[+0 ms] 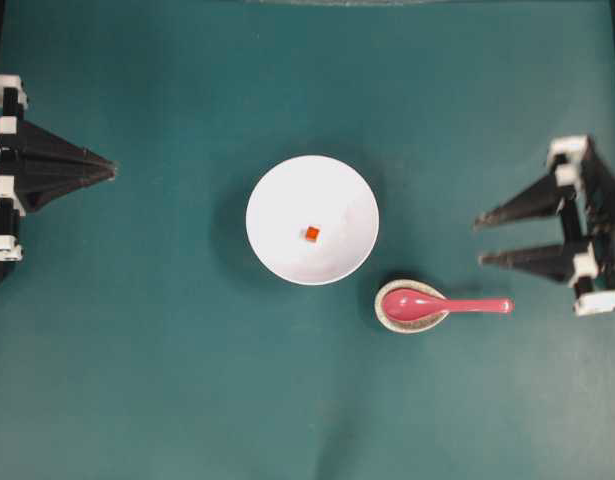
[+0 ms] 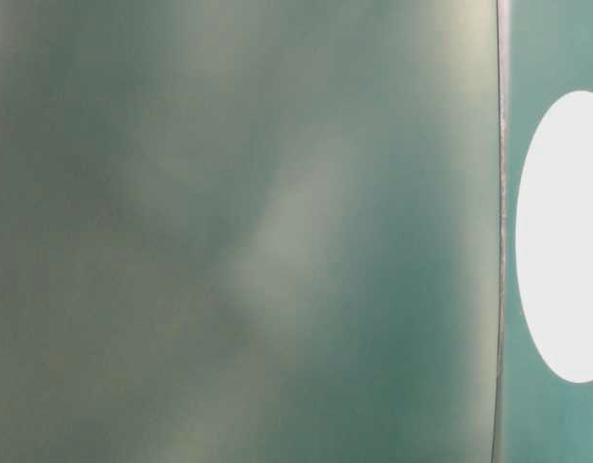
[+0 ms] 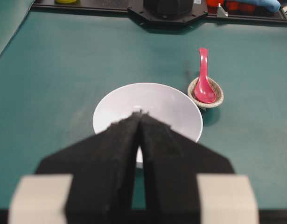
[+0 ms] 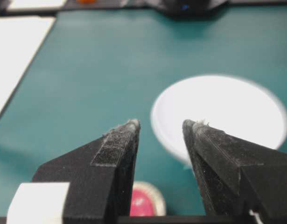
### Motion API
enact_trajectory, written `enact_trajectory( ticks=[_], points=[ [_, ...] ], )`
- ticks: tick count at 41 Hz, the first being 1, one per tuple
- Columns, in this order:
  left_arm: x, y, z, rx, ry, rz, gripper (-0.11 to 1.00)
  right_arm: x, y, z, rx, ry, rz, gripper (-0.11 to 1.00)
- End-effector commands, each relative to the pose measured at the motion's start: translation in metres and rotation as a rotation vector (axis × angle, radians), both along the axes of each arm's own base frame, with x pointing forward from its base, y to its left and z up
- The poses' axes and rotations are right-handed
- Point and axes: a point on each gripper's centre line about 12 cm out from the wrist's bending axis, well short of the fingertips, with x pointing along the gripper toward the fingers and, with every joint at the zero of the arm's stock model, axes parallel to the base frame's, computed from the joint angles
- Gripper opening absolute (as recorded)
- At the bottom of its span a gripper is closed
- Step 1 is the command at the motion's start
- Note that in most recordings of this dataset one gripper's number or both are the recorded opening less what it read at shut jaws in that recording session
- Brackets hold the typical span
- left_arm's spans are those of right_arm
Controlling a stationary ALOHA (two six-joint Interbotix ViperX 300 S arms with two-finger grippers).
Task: Grip the spoon and scoop the red block from the bowl with right arm.
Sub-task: 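Move the right gripper to the pink spoon handle in the spoon rest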
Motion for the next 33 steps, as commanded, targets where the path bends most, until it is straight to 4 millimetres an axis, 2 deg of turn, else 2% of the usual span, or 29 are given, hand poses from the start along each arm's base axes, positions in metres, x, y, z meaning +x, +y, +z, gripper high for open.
enact_trajectory(
  ticks=[1,15,26,33],
  points=[
    [0.002,0.001,0.011,0.003,-0.027,0.004,0.00,0.003,0.006,-0.011,0.033,-0.013,0.009,0.49],
    [0.002,0.001,0.011,0.003,-0.027,0.004,0.00,-0.003,0.022,-0.072,0.092,0.020,-0.022,0.49],
    [0.002,0.001,0.011,0.002,-0.029,0.005,0.00,-0.005,0.036,-0.108,0.073,0.095,-0.095,0.49],
    [0.002,0.001,0.011,0.002,-0.028,0.005,0.00,-0.006,0.043,-0.121,0.046,0.128,-0.121,0.49]
  ],
)
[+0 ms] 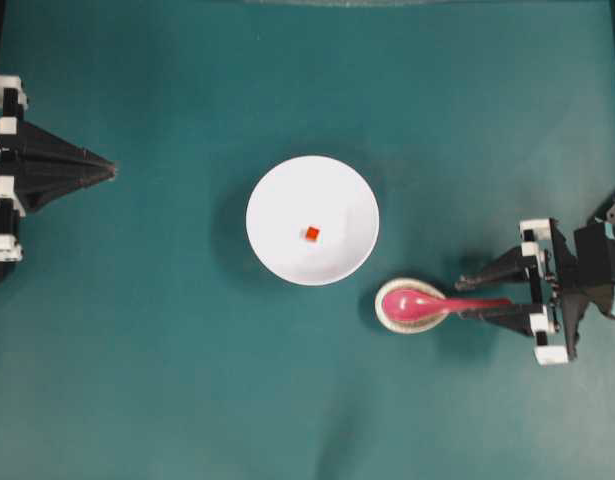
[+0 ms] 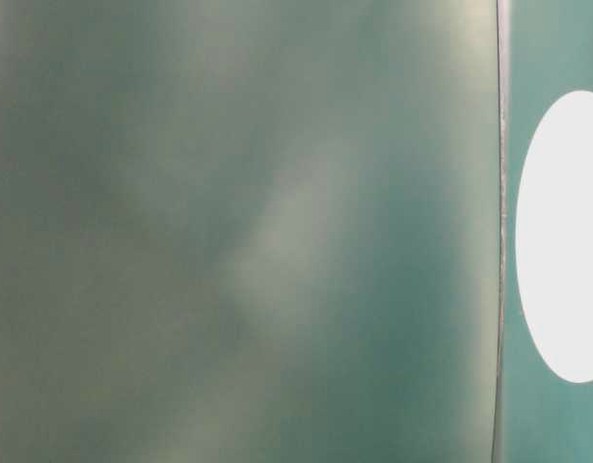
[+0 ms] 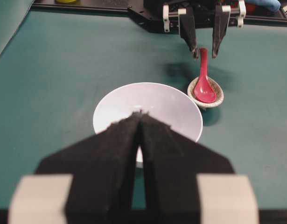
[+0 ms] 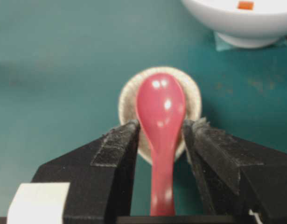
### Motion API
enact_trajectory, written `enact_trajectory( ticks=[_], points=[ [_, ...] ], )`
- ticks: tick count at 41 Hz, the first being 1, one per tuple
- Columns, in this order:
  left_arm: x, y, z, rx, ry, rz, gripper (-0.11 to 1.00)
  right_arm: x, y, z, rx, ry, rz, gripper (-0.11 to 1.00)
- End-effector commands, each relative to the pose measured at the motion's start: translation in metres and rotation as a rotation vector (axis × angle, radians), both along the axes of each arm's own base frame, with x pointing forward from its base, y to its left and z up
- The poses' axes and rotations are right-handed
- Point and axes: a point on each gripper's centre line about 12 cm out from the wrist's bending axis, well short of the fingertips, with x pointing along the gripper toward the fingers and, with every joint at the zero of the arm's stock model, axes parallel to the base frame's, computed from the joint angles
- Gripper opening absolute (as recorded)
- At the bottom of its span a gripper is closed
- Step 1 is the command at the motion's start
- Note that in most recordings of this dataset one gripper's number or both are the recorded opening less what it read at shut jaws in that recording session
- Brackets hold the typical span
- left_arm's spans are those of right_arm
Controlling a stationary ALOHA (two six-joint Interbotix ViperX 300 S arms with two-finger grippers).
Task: Grip the spoon and scoop the red block from the bowl with right arm.
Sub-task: 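Move the right gripper to the pink spoon handle in the spoon rest, then close the right gripper on the pink spoon handle and secure the grip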
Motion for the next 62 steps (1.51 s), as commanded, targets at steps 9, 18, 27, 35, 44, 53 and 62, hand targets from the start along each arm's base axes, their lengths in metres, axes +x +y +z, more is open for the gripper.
enact_trajectory(
  ticks=[9,18,27,35,44,53,62],
  points=[
    [0.002,0.001,0.011,0.002,-0.024,0.003,0.00,0.002,0.009,-0.010,-0.024,0.016,-0.010,0.49],
    [0.002,0.001,0.011,0.002,-0.023,0.003,0.00,0.002,0.008,-0.014,-0.061,0.038,-0.007,0.49],
    [0.002,0.001,0.011,0.002,-0.023,0.003,0.00,-0.001,0.007,-0.021,-0.074,0.091,-0.004,0.49],
    [0.002,0.001,0.010,0.002,-0.021,0.003,0.00,-0.001,0.008,-0.023,-0.072,0.109,0.000,0.48],
    [0.002,0.001,0.010,0.002,-0.021,0.003,0.00,0.000,0.009,-0.023,-0.071,0.107,-0.002,0.48],
    [0.002,0.000,0.011,0.003,-0.023,0.001,0.00,0.000,0.008,-0.023,-0.071,0.106,-0.007,0.48],
    [0.002,0.001,0.011,0.002,-0.023,0.003,0.00,0.000,0.007,-0.021,-0.072,0.088,-0.014,0.48]
  ],
)
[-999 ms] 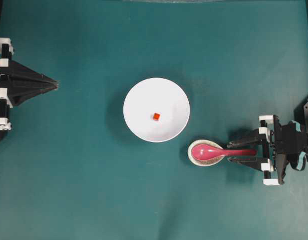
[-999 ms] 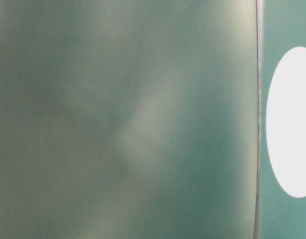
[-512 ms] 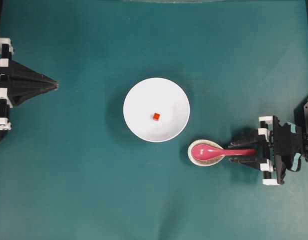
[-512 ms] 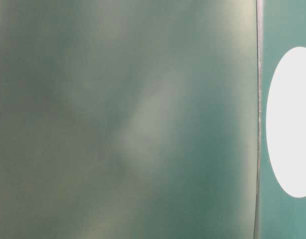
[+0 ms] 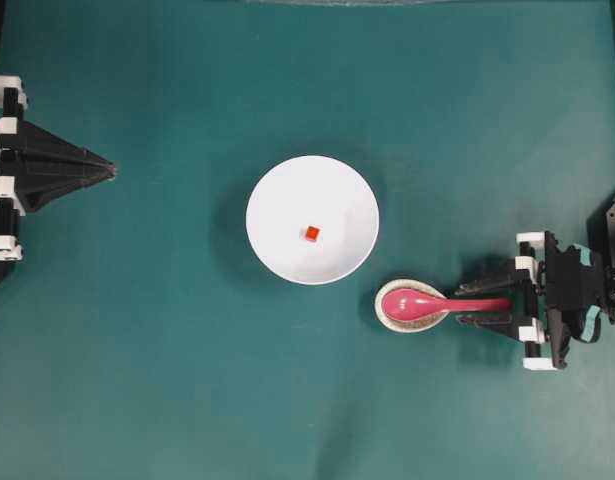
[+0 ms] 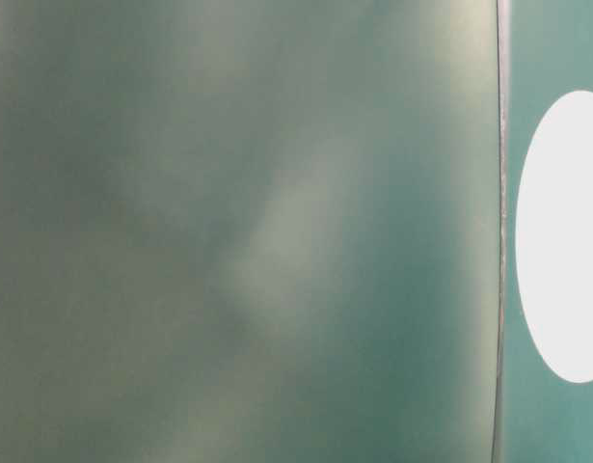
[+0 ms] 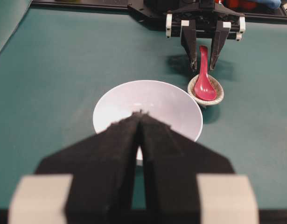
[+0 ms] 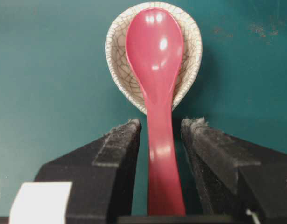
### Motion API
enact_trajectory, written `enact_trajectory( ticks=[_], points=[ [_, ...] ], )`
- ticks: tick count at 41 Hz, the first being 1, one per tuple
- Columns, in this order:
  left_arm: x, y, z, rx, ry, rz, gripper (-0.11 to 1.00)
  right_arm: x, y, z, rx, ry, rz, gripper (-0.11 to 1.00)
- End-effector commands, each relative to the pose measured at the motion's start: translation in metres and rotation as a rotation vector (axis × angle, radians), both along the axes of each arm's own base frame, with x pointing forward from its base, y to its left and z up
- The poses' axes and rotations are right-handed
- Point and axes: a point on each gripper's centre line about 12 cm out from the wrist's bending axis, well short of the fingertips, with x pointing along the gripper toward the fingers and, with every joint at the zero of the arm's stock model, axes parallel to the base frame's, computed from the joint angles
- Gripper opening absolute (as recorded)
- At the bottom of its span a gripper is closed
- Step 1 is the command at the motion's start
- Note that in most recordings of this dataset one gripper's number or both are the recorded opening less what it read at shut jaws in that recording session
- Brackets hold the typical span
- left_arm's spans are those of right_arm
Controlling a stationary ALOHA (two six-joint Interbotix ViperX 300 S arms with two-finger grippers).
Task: Grip the spoon and scoop the red block from the bowl with right arm.
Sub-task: 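Close the right gripper on the pink spoon handle and secure the grip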
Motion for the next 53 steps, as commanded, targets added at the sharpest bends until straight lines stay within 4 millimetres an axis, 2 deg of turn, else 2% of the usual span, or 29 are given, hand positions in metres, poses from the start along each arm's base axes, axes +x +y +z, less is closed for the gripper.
enact_trajectory(
  ticks=[1,19,29,53],
  points=[
    [0.0024,0.0008,0.0115,0.002,-0.031,0.003,0.00,0.0025,0.0019,0.0041,0.006,-0.028,0.000,0.48],
    [0.0024,0.0008,0.0115,0.002,-0.031,0.003,0.00,0.0025,0.0017,0.0041,0.006,-0.028,-0.002,0.47],
    [0.0024,0.0008,0.0113,0.002,-0.029,0.003,0.00,0.0026,0.0014,0.0044,-0.008,-0.028,0.003,0.35],
    [0.0026,0.0008,0.0110,0.003,-0.027,0.003,0.00,0.0038,0.0027,0.0049,-0.007,-0.032,0.005,0.26]
  ],
)
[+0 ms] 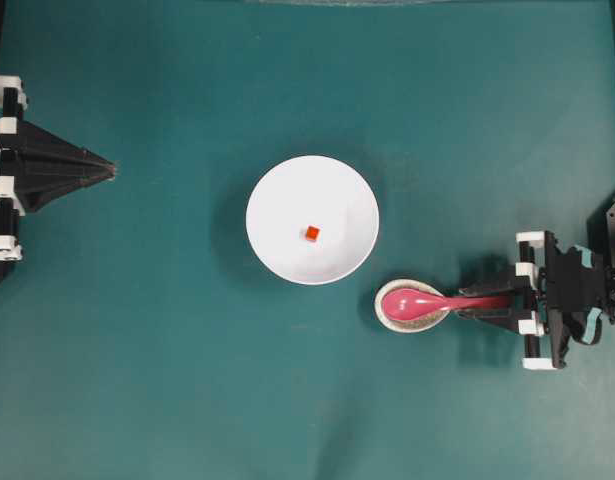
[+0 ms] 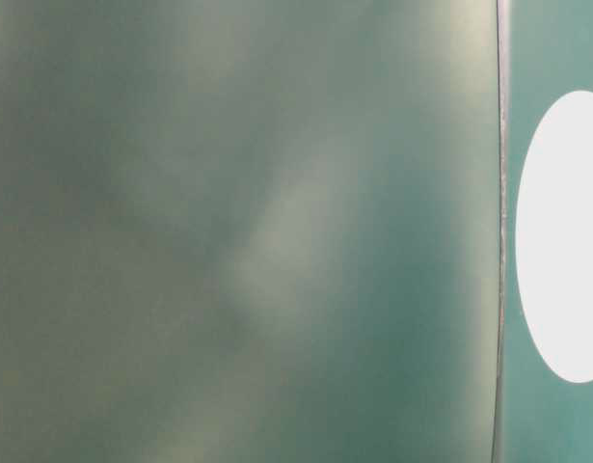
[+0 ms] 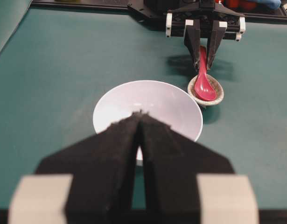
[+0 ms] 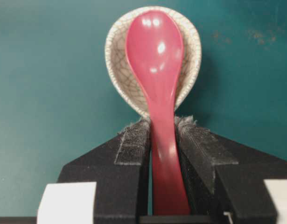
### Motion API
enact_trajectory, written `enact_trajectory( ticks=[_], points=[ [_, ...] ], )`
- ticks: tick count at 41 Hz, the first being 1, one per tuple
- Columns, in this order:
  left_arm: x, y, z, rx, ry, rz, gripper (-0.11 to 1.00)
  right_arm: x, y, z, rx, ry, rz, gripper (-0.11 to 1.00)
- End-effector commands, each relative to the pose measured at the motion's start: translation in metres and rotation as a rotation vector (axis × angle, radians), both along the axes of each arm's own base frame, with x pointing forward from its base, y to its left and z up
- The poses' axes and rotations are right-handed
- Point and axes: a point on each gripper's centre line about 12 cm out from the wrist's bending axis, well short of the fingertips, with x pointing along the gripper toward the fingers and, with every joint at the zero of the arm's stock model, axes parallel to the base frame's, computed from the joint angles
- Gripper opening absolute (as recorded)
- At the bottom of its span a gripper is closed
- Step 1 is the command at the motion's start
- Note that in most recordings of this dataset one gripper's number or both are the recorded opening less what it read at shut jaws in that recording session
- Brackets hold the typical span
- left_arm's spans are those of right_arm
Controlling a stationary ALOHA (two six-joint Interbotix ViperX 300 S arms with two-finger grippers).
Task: Grip the spoon and scoop the red block from the bowl with right arm.
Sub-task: 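Close the right gripper on the pink spoon handle and secure the grip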
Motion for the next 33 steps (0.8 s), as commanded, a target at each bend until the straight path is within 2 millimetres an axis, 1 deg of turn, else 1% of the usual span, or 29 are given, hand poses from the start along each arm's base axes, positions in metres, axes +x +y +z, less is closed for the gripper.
enact_trajectory(
  ticks=[1,11,14,20,24,33],
  points=[
    [0.0026,0.0008,0.0112,0.002,-0.029,0.003,0.00,0.0033,0.0024,0.0045,0.009,-0.028,0.000,0.26],
    [0.0031,0.0008,0.0104,0.003,-0.024,0.003,0.00,0.0078,0.0063,0.0051,0.022,-0.029,0.000,0.27],
    [0.0032,0.0008,0.0095,0.003,-0.021,0.003,0.00,0.0088,0.0078,0.0044,0.028,-0.020,0.000,0.30],
    [0.0032,0.0008,0.0095,0.003,-0.021,0.003,0.00,0.0082,0.0086,0.0022,0.030,0.000,0.003,0.42],
    [0.0032,0.0008,0.0095,0.002,-0.021,0.003,0.00,0.0061,0.0068,0.0016,0.027,0.006,0.002,0.47],
    [0.0032,0.0008,0.0096,0.002,-0.023,0.003,0.00,0.0037,0.0050,0.0012,0.024,0.011,0.002,0.47]
  ],
)
